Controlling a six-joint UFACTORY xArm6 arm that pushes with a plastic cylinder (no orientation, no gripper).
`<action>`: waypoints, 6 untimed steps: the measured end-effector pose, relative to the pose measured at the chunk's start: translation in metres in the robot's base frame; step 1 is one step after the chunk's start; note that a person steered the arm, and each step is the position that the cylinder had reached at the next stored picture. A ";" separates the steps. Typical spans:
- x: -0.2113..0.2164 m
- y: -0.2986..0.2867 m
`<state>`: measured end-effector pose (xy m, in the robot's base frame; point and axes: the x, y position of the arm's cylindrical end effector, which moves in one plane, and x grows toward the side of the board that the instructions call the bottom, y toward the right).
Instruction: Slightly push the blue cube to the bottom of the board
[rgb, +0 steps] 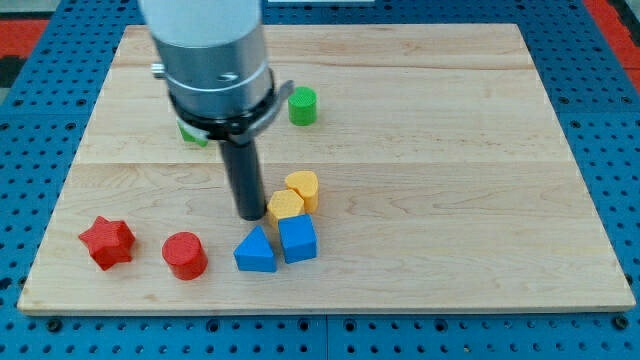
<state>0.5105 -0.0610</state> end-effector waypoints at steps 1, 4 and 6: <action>0.000 0.045; 0.017 0.057; -0.023 0.046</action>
